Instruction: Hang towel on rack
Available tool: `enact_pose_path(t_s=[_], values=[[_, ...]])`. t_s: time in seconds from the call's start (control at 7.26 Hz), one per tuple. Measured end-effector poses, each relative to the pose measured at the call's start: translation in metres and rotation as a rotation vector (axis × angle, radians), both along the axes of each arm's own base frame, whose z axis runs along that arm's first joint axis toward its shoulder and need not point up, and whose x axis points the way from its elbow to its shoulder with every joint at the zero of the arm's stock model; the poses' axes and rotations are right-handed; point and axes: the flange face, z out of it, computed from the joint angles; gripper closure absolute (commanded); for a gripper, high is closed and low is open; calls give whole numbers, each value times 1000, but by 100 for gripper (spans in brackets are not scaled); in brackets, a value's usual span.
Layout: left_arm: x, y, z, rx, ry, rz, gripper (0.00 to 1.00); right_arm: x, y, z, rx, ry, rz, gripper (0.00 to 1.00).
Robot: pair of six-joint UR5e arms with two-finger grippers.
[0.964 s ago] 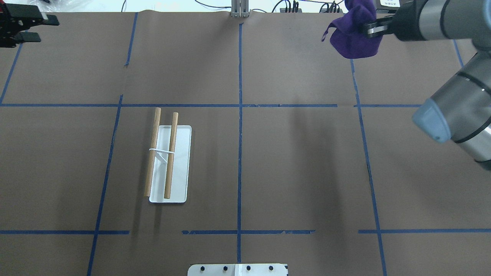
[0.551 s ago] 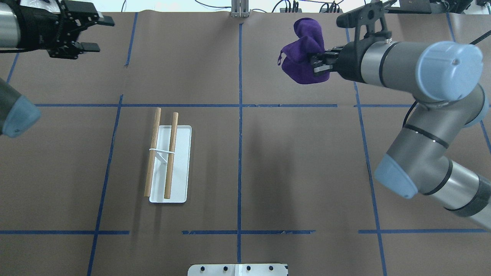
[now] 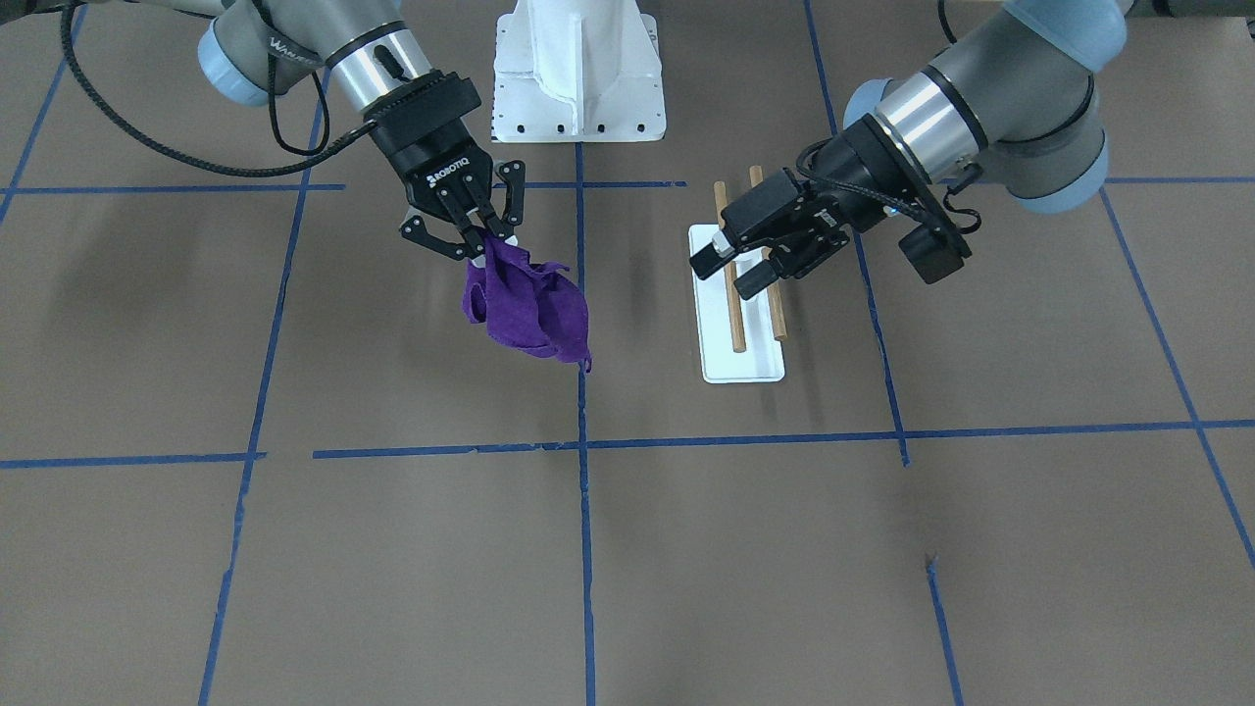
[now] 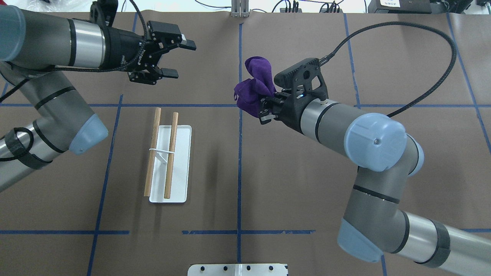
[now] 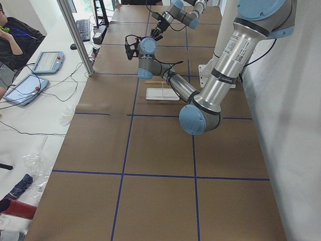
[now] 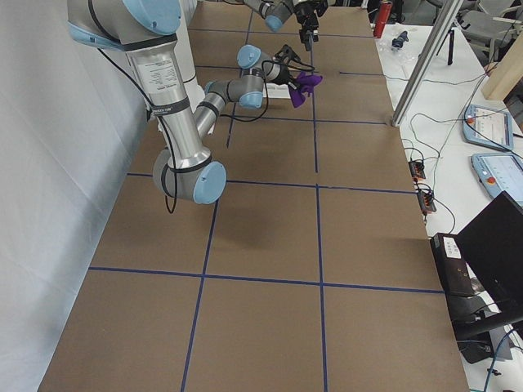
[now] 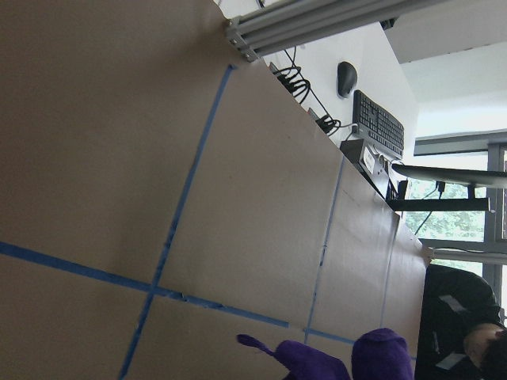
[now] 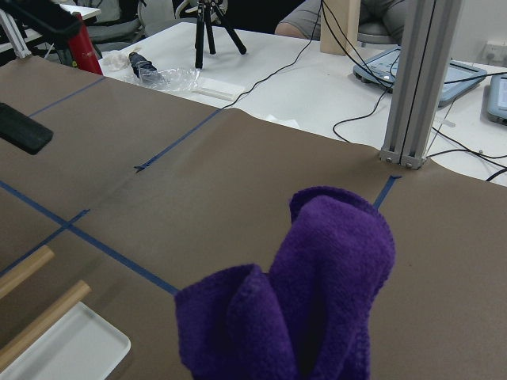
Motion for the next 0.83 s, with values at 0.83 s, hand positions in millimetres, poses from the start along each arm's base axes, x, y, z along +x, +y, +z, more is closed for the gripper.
enact_pose_path(t_s=[0.83], values=[[60, 27, -31, 96, 14, 22, 5, -25, 25, -25, 16, -5, -33, 100]])
